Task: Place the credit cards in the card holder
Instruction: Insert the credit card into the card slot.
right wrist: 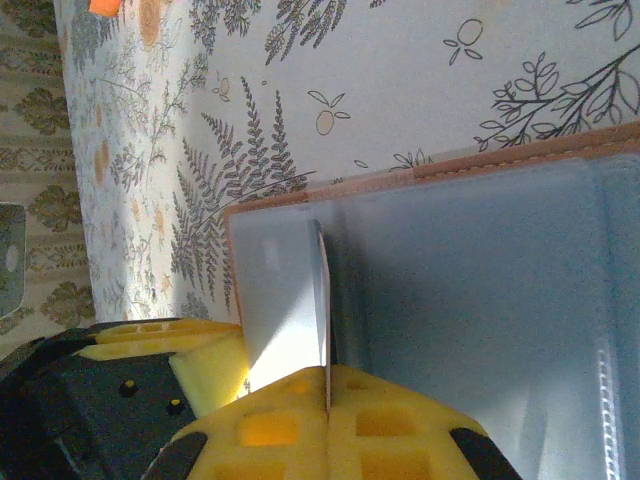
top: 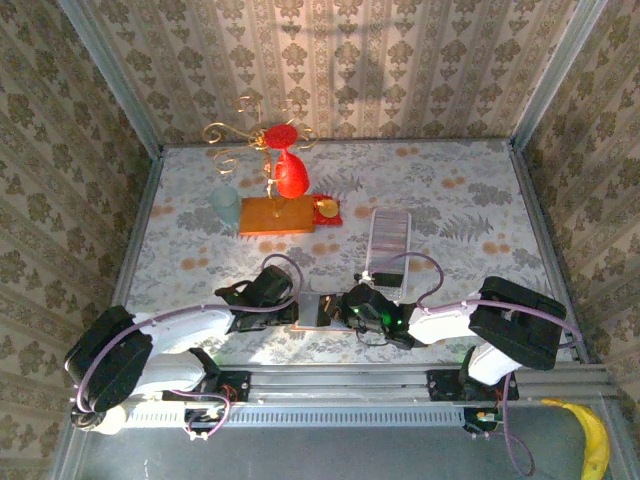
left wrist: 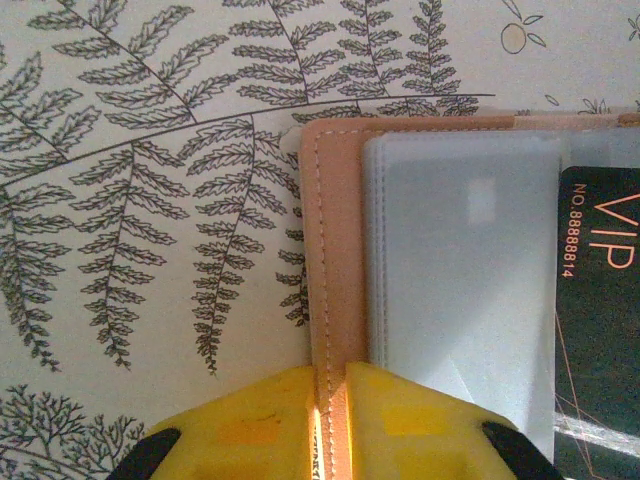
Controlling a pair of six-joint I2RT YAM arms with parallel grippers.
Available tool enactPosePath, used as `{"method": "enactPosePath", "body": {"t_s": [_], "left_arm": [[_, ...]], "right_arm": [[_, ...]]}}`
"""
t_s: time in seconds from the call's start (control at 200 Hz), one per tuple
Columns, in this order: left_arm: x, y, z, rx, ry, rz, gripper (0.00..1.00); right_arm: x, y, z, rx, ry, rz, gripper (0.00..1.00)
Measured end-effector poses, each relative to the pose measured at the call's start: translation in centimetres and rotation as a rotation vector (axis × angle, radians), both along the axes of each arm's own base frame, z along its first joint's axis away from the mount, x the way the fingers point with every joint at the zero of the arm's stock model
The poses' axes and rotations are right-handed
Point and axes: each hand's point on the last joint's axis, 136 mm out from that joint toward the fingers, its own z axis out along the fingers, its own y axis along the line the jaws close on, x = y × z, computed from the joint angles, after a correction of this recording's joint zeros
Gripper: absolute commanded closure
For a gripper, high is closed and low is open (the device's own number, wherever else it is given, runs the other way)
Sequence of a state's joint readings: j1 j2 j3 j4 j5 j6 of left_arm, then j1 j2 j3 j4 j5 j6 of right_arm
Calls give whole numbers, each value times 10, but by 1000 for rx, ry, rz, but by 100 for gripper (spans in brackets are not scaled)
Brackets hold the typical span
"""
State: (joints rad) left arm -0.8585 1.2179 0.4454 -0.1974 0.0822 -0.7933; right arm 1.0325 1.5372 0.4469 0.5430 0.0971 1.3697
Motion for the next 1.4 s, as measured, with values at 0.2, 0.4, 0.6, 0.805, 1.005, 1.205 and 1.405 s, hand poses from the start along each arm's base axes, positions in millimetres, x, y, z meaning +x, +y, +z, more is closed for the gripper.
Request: {"method": "enactPosePath", "body": {"t_s": [0.2,0.4,0.6,0.805,1.005,1.205,1.405], "left_arm": [[0,0,0,0,0,0,84],[0,0,0,1,0,0,85],[0,1,-1,4,-1,1,85],[0,1,-1,4,-1,2,86],[0,1,-1,2,1,7,86],[0,1,-1,0,5,14,87],[0,1,-1,-1,6,16,88]], "right_arm": [[0,2,2,7,-3,4,100],[1,9,0,14,3,22,100],[2,14,0,22,-2,30,96],[1,11,-5,-19,3,42,74],[0,7,-9,-117,16,66,78],[0,7,-7,-146,11,83,86],[6,18,-3,-144,-2,94,87]]}}
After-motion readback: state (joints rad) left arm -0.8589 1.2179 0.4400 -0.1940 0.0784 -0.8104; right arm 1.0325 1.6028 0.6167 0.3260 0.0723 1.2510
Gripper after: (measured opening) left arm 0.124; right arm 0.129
